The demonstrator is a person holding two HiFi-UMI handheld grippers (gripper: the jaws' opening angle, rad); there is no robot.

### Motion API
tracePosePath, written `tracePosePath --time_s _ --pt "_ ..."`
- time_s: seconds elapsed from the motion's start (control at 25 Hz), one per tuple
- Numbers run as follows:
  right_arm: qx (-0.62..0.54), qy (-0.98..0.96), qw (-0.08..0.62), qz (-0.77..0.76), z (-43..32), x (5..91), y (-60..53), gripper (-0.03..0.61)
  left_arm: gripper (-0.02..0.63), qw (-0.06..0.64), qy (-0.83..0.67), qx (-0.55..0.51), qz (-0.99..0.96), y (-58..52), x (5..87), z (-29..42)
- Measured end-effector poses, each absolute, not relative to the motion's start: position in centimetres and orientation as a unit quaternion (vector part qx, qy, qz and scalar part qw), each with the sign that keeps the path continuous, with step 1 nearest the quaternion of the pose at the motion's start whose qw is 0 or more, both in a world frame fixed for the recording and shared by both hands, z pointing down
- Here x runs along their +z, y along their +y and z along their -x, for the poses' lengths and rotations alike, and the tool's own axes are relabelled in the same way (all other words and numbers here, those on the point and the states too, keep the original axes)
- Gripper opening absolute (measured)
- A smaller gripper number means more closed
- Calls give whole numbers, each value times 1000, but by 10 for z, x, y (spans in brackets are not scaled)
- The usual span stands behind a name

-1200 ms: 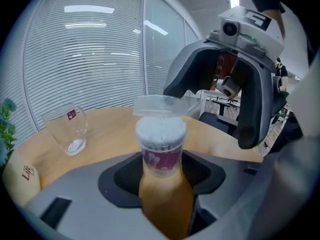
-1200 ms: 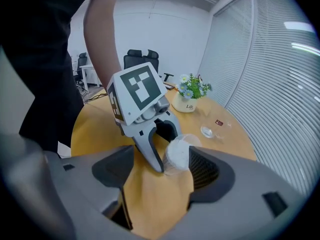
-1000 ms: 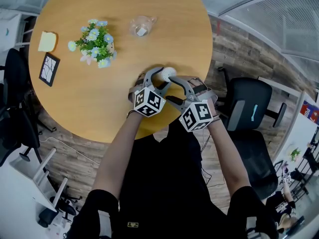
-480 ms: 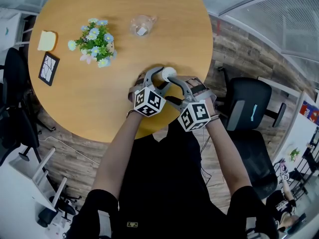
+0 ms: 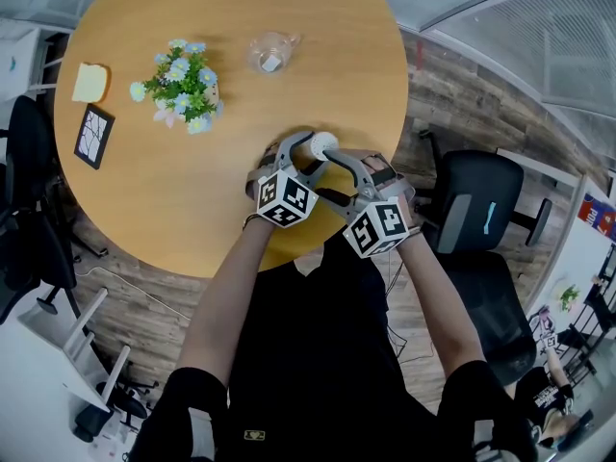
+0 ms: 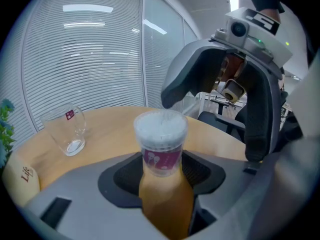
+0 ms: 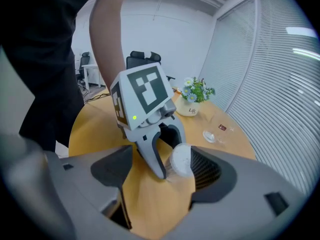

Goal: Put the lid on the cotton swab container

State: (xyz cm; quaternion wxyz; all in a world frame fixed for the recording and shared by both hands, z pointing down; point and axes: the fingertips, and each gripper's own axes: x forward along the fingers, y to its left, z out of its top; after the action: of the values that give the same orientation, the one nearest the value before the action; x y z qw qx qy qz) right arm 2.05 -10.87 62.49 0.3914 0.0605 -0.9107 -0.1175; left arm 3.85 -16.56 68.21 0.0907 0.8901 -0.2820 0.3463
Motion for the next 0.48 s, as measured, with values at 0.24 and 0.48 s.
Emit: tracePosePath --time_s 0.24,0.48 --pt "-90 -920 374 -79 -29 615 -114 330 241 90 -282 346 -890 -166 682 -39" --pt "56 -938 316 -132 -43 616 -120 330 242 82 -271 349 -893 -163 682 -39"
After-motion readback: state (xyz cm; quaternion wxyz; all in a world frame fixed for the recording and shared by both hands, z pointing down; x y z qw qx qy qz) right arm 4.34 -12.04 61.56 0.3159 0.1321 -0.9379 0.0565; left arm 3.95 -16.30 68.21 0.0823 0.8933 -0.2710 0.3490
